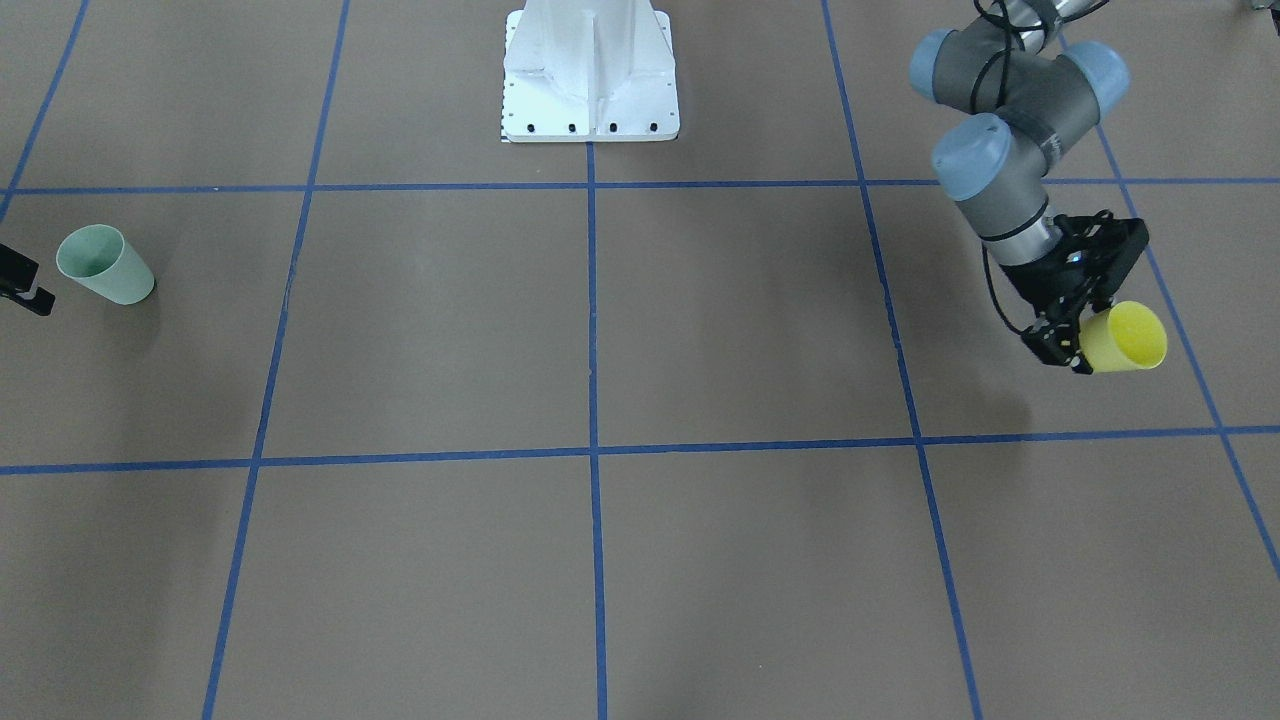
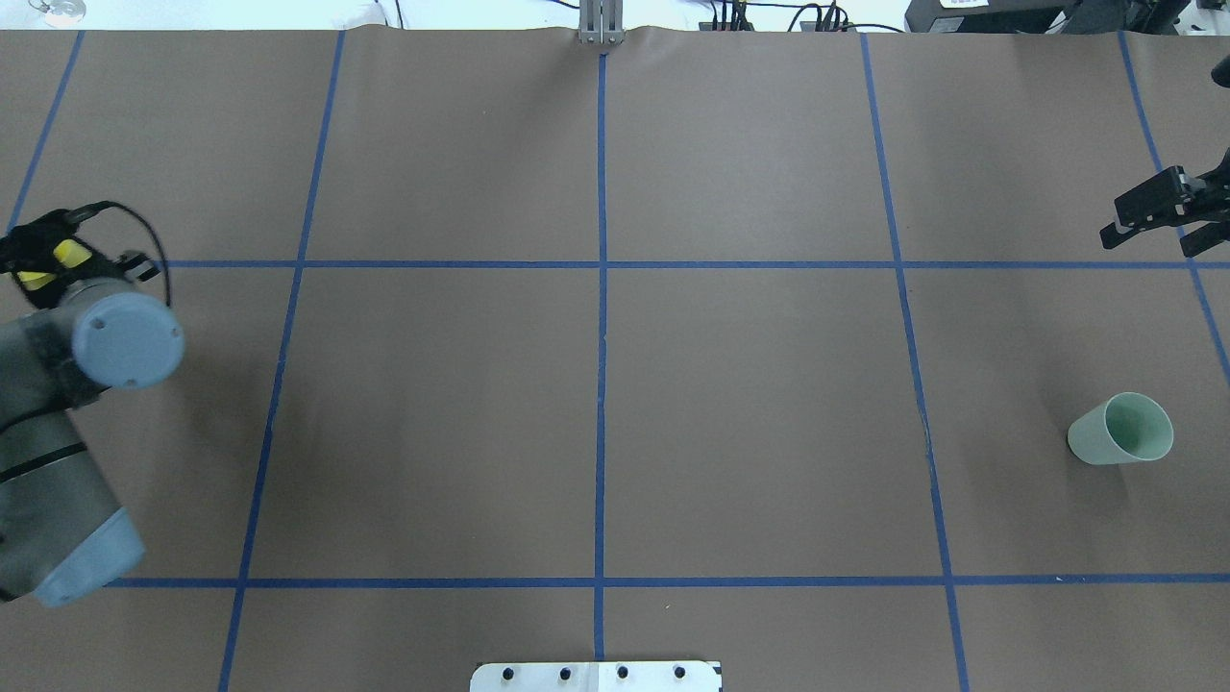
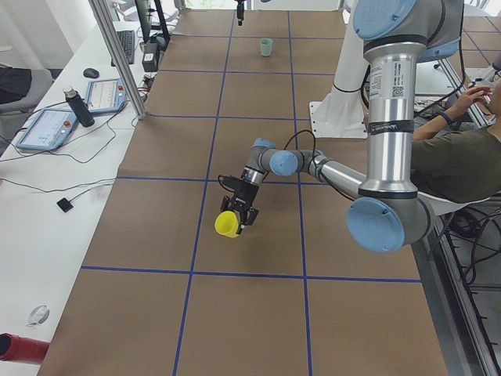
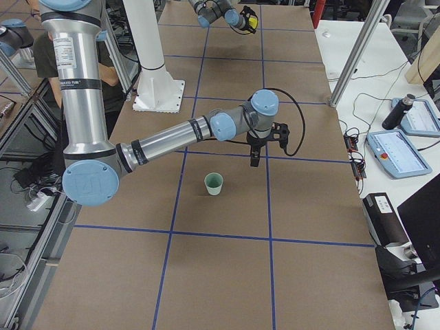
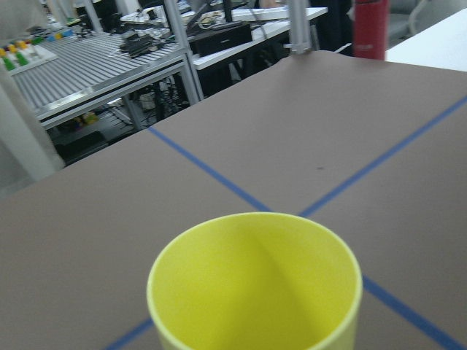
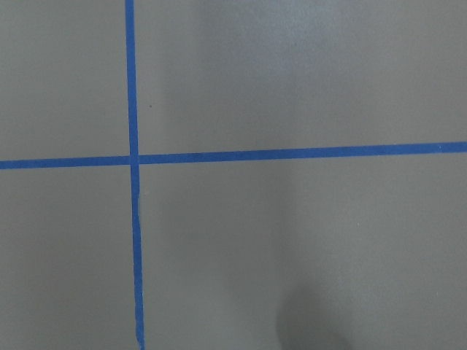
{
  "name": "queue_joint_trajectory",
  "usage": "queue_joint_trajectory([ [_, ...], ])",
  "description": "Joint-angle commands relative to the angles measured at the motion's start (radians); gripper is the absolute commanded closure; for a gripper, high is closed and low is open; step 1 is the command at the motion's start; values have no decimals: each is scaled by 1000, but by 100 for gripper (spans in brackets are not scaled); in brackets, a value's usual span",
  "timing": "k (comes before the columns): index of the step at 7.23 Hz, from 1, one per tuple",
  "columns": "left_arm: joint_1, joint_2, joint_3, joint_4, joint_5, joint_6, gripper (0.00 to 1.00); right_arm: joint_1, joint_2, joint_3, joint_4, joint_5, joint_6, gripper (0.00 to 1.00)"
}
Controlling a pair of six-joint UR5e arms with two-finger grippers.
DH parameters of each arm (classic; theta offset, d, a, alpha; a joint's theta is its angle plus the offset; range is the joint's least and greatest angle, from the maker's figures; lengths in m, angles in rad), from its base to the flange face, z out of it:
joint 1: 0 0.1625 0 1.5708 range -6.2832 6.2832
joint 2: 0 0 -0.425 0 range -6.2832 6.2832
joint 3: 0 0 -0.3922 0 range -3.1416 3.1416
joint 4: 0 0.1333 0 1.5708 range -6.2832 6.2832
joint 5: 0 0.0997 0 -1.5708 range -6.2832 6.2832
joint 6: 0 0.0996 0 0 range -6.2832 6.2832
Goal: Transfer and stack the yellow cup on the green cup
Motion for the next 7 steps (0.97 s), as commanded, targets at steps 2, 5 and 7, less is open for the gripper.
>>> queue_joint_trajectory([
  [2,59,-299,228,-381,21,393,89,-75,104,-4,0,-44,128,1],
  [5,214,-373,287,-755,30,629,89,-241,255,-10,-3,-138,385,1],
  [7,274,-534,413,-912,50,734,85,-353,386,-70,-2,-182,572,1],
])
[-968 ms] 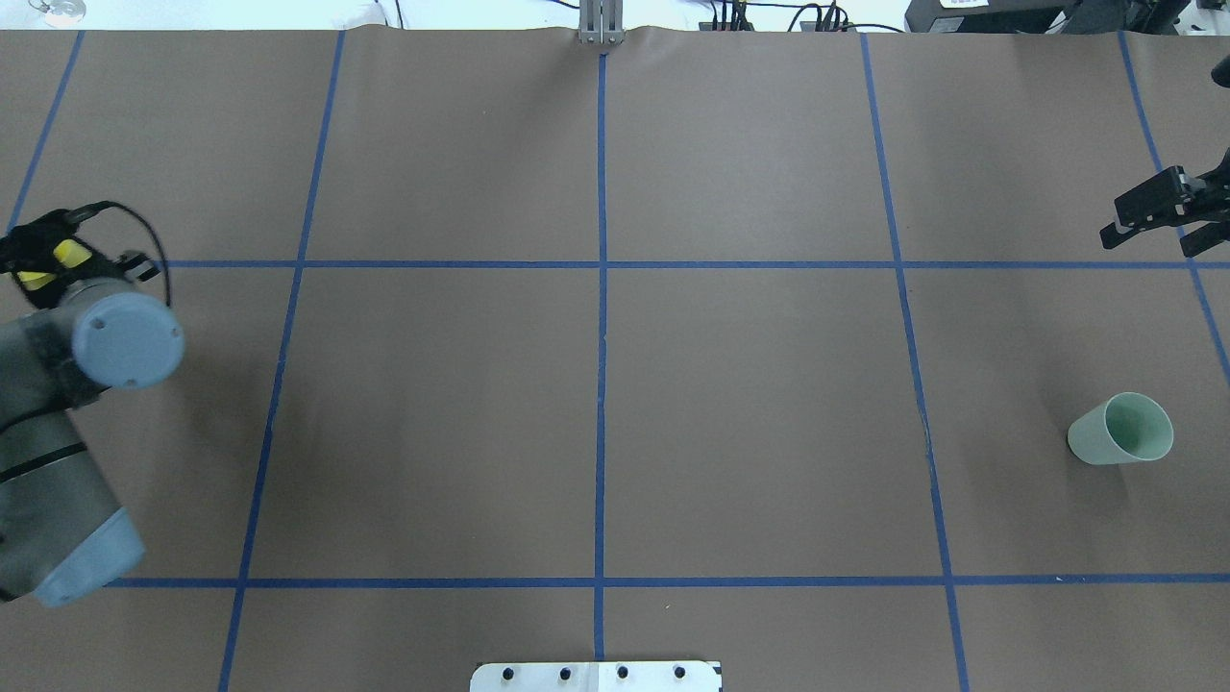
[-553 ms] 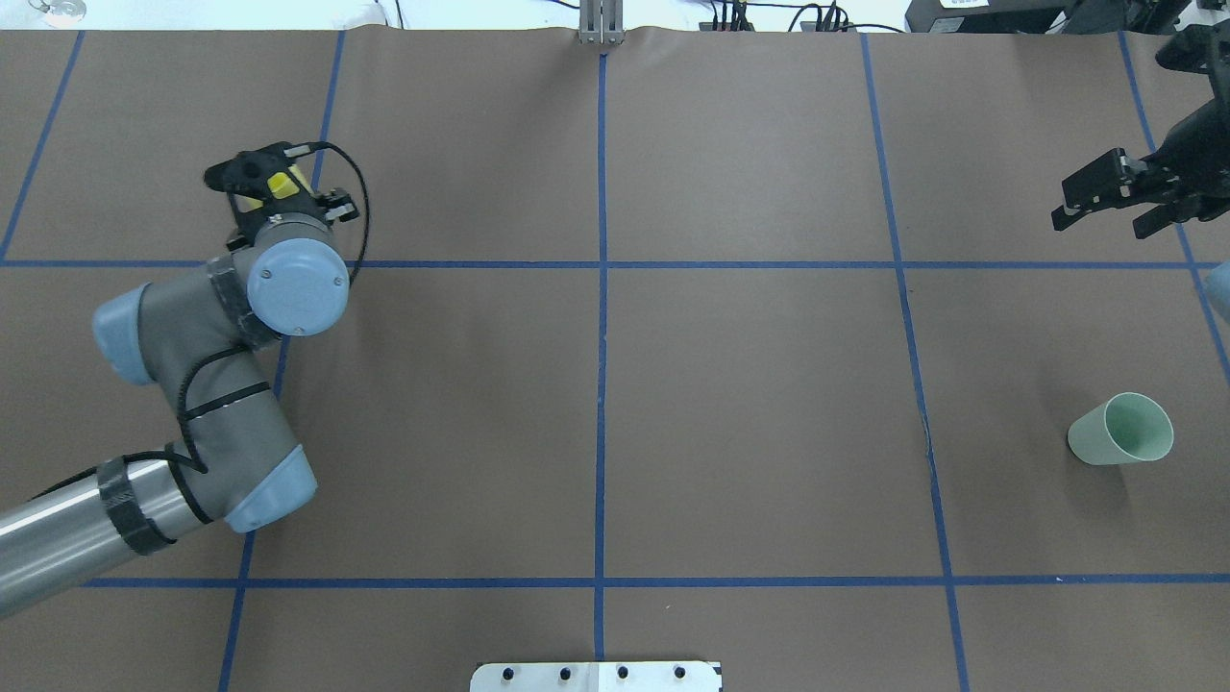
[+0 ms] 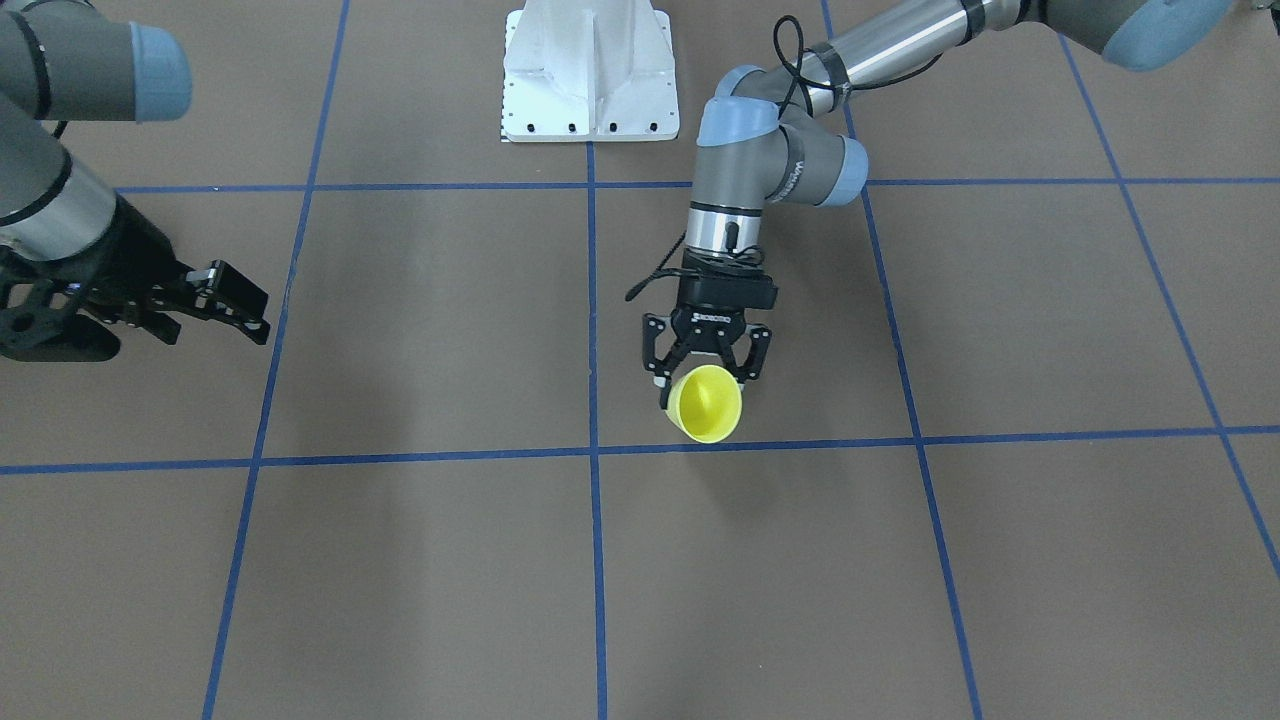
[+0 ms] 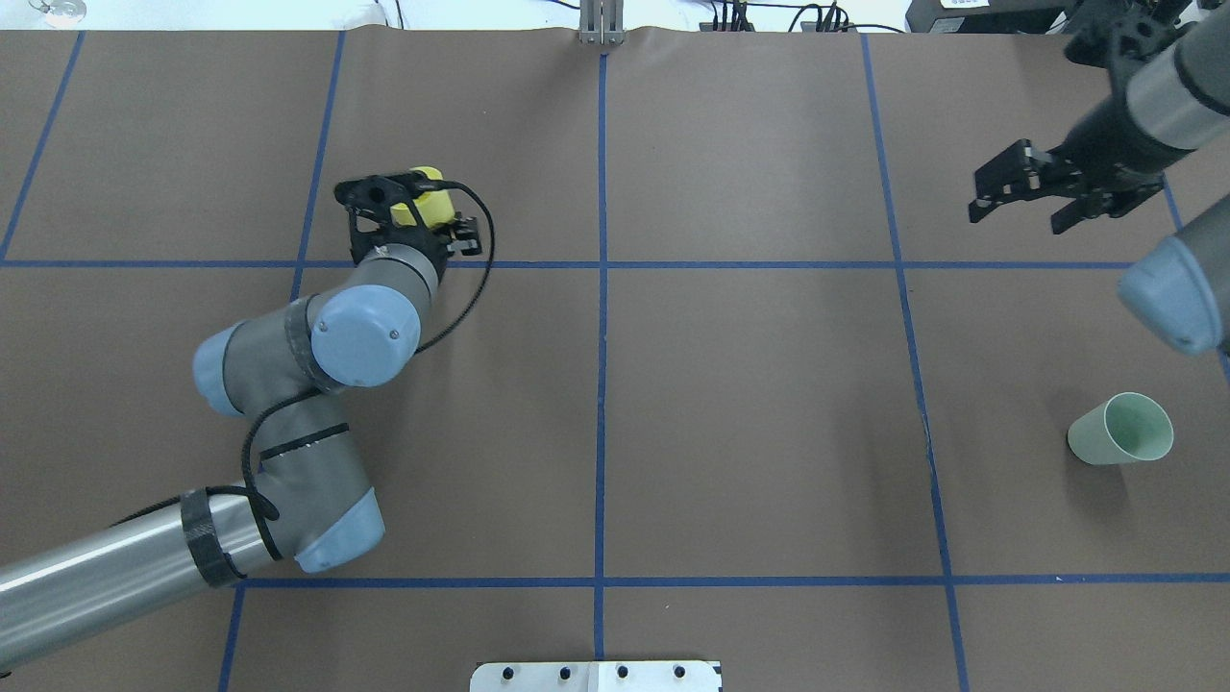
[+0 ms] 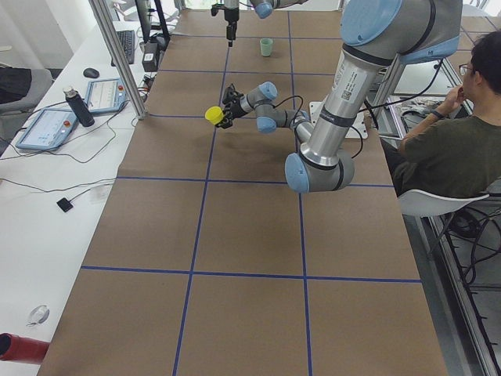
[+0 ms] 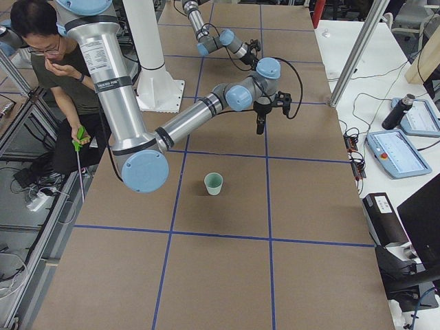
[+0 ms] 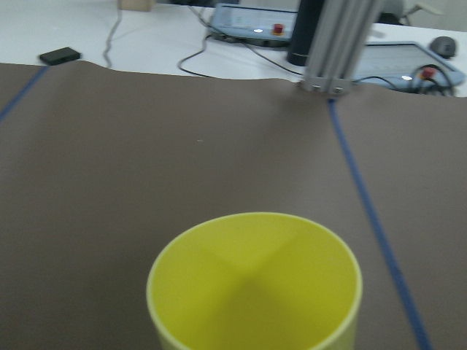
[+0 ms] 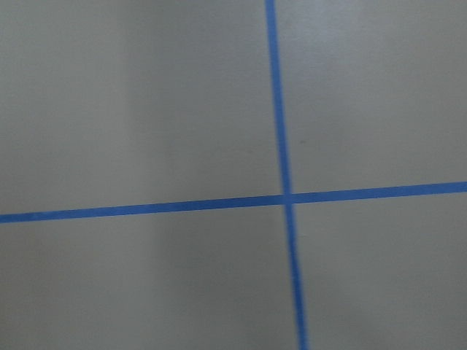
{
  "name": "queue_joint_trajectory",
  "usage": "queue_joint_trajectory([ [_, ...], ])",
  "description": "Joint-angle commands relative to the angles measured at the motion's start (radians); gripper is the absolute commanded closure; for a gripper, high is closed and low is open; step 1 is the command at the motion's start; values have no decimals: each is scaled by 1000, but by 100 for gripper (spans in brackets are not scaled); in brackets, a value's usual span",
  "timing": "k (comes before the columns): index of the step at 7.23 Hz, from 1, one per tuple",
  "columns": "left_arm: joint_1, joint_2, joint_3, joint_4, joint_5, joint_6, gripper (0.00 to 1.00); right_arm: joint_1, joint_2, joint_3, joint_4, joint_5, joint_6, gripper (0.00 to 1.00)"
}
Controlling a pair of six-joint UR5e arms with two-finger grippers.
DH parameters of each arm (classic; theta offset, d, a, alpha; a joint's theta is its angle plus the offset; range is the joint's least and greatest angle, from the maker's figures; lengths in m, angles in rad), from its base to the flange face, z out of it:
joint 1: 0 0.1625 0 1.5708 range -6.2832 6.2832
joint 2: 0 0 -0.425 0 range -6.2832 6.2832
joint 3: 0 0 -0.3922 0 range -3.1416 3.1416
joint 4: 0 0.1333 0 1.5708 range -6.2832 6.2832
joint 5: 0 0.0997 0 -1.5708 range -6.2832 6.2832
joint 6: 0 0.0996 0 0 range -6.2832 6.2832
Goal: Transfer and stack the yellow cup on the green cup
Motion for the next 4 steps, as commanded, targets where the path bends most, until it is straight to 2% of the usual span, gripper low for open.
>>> queue_joint_trajectory([
  [1,57,-130,174,-218,4,89,84,-122,156,-87,1,-61,163,1],
  [2,71,-130,195,-361,-21,255,85,-138,203,-123,2,-67,168,1],
  [3,78,-130,220,-470,-85,384,85,-139,218,-123,3,-66,158,0],
  [4,78,-127,233,-547,-136,404,84,-151,221,-125,28,-66,144,0],
])
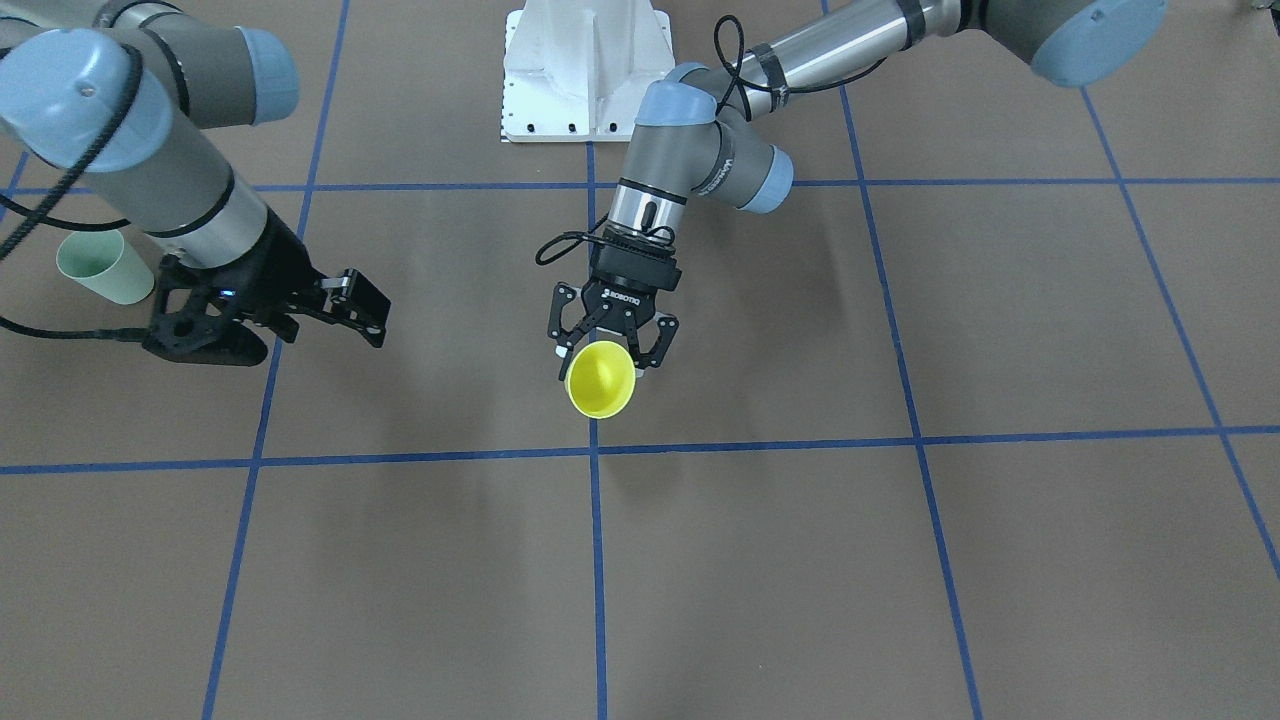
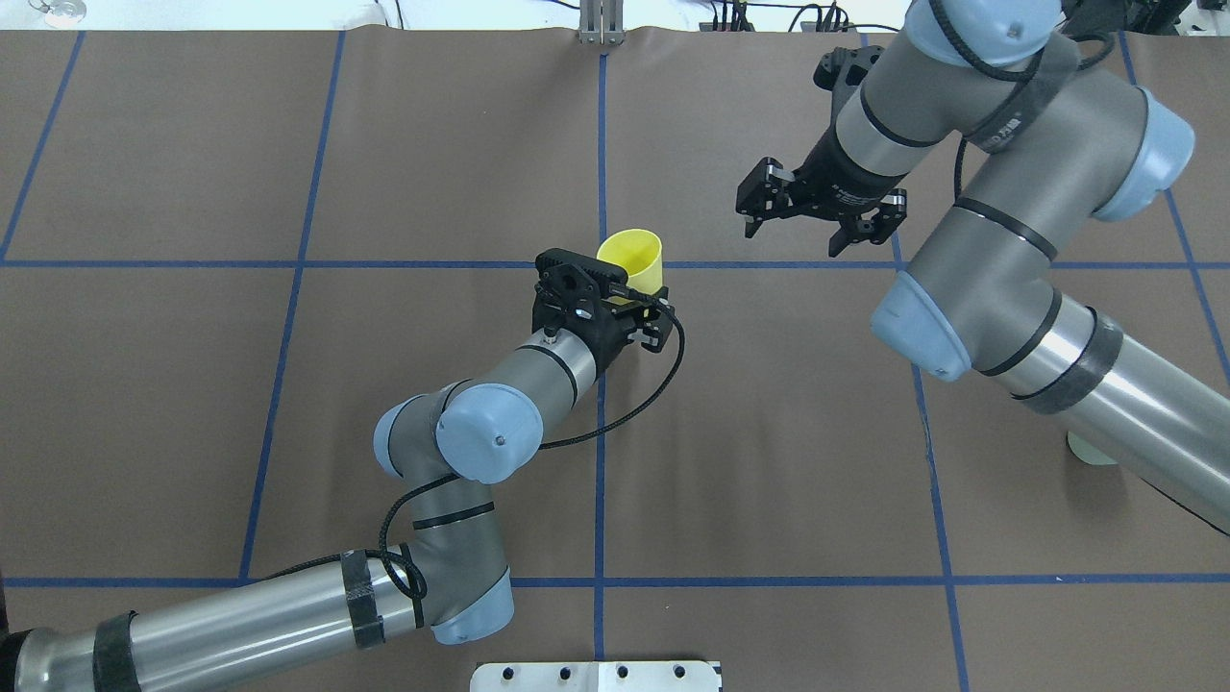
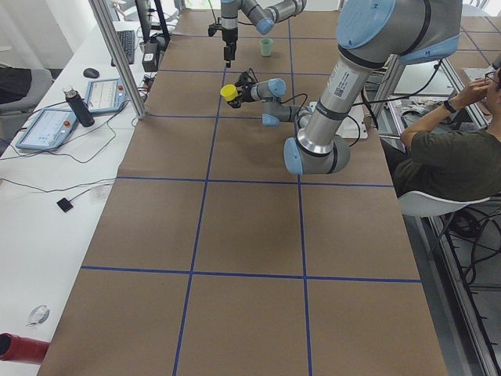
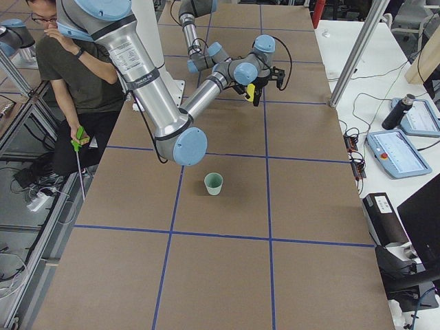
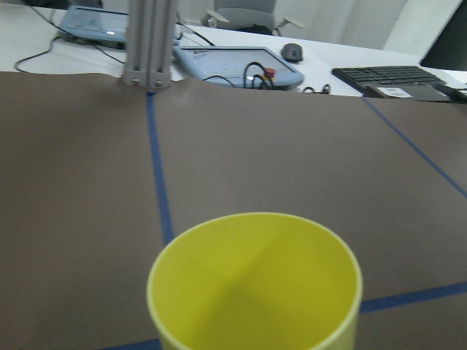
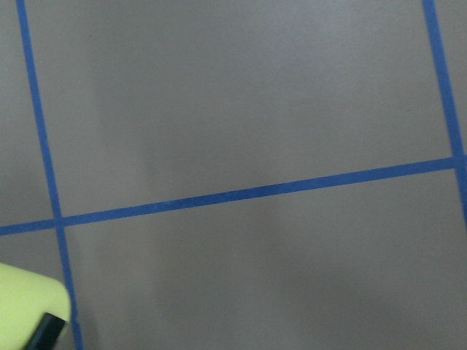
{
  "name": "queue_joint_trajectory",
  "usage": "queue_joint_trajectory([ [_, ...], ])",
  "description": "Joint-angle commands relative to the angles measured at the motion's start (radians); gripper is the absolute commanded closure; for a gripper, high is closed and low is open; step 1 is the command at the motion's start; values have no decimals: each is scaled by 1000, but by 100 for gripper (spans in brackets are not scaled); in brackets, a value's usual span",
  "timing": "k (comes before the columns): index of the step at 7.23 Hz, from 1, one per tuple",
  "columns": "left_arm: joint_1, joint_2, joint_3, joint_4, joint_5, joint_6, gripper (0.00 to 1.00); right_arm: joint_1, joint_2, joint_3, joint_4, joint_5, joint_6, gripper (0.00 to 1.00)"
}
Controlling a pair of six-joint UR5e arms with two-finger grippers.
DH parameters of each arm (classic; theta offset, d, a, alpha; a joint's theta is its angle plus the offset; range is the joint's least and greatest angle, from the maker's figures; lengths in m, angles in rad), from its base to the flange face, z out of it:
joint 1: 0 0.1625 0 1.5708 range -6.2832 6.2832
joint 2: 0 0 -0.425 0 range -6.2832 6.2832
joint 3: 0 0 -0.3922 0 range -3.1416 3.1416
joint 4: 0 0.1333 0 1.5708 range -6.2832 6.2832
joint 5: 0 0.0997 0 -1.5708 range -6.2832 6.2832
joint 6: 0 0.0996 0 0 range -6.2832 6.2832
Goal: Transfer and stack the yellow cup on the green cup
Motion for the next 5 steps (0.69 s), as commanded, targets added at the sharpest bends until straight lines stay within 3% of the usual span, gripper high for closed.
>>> queue_joint_trajectory([
  [1,6,2,40,-149,-66,134,84,-23,18,-27,78,-2,-11,0],
  [5,12,10,40,-216,-28,364,82,-72,20,-26,93,-2,-11,0],
])
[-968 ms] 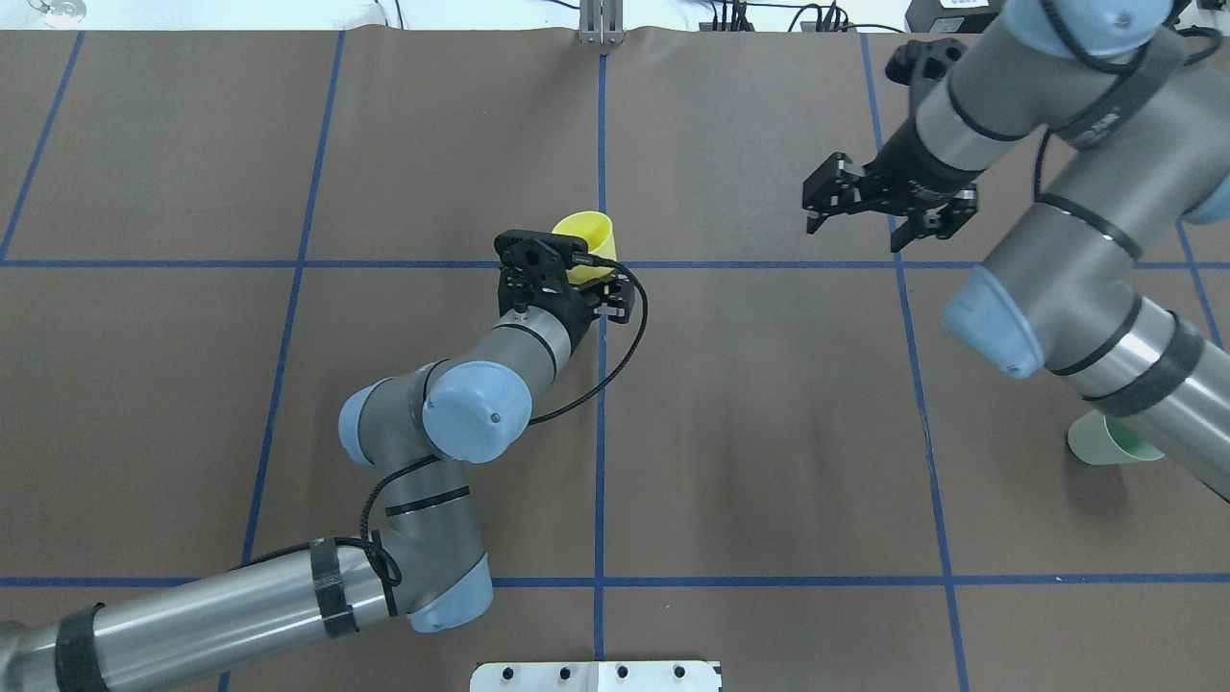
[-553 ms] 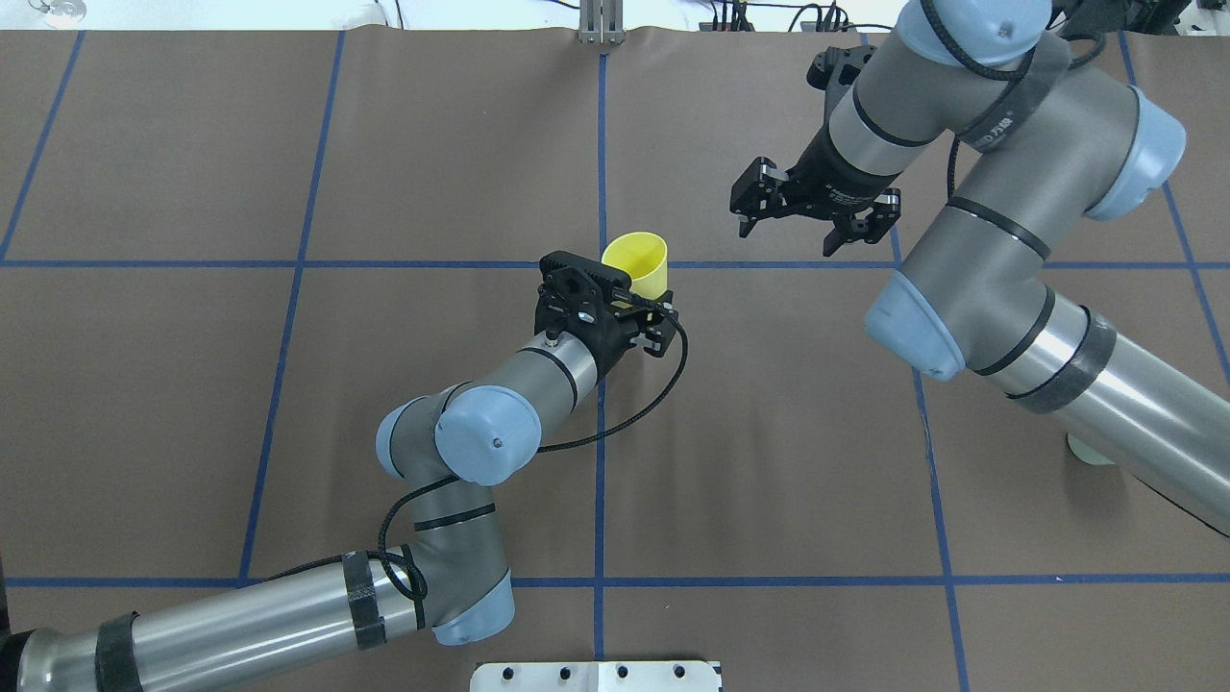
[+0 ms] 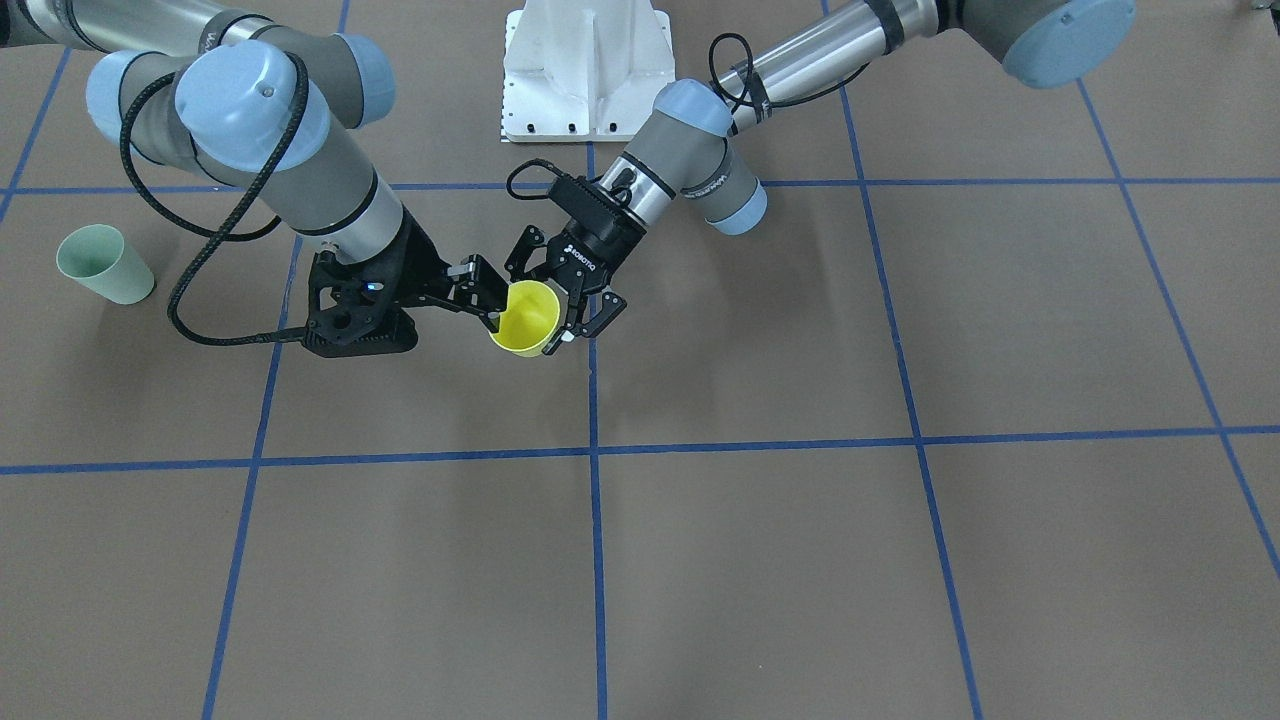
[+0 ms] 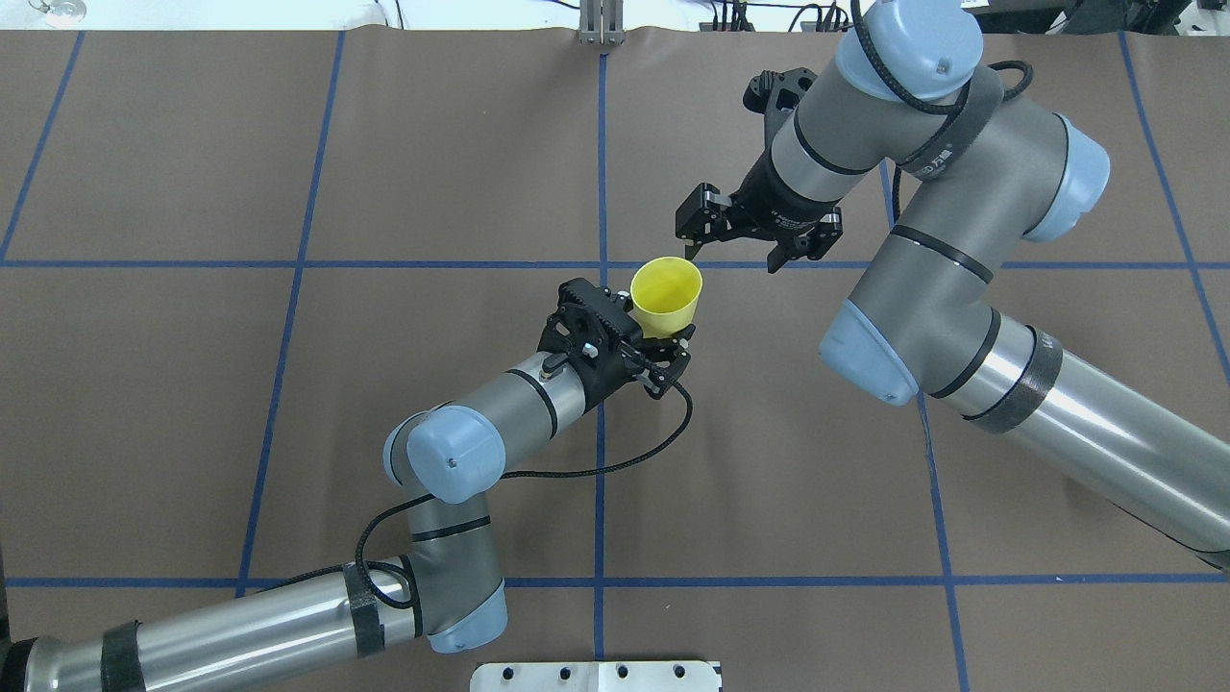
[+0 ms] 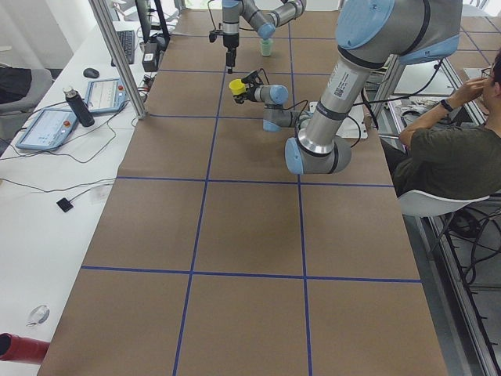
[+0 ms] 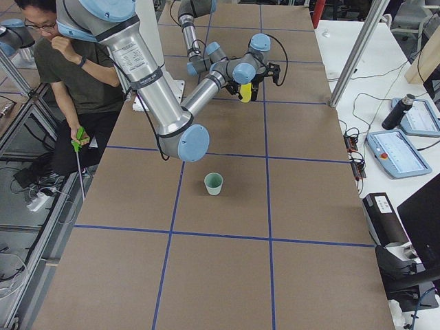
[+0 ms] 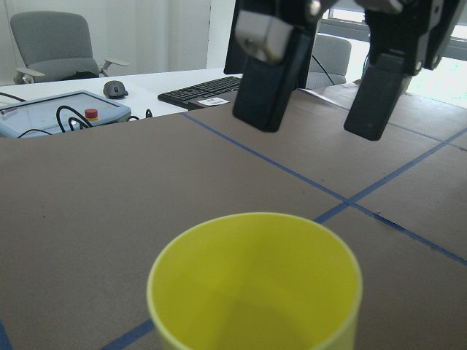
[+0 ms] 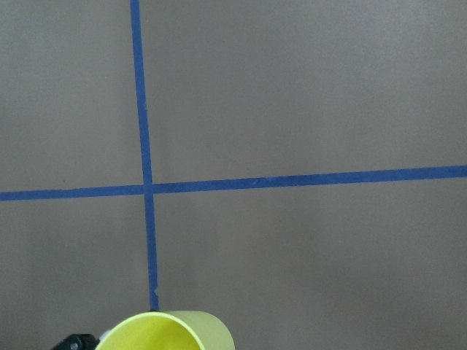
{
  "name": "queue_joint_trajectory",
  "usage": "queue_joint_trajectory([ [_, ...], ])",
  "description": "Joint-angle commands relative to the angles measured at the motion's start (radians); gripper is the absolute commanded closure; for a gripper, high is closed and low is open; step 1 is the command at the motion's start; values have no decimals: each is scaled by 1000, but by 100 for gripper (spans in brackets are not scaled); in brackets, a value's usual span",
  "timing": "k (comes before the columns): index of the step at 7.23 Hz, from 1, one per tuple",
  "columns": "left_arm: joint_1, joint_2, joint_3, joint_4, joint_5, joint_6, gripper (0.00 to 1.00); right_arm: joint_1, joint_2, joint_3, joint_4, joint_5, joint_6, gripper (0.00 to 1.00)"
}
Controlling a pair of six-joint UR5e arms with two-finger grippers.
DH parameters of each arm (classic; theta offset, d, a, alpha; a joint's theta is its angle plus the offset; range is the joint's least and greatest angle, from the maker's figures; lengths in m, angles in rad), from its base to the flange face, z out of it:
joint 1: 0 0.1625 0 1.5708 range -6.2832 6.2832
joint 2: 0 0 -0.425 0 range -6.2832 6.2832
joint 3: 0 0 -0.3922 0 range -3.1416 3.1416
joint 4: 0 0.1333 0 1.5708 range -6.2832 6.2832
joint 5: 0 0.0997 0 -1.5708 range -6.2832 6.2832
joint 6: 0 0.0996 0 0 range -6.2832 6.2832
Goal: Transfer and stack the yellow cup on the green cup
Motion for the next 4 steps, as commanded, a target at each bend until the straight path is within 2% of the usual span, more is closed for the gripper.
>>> queue_joint_trajectory([
  [1,2,1,1,-15,9,87,82,-24,-1,3,2,0,-1,0],
  [4,2,0,1,-17,9,85,82,-52,-6,3,0,0,-1,0],
])
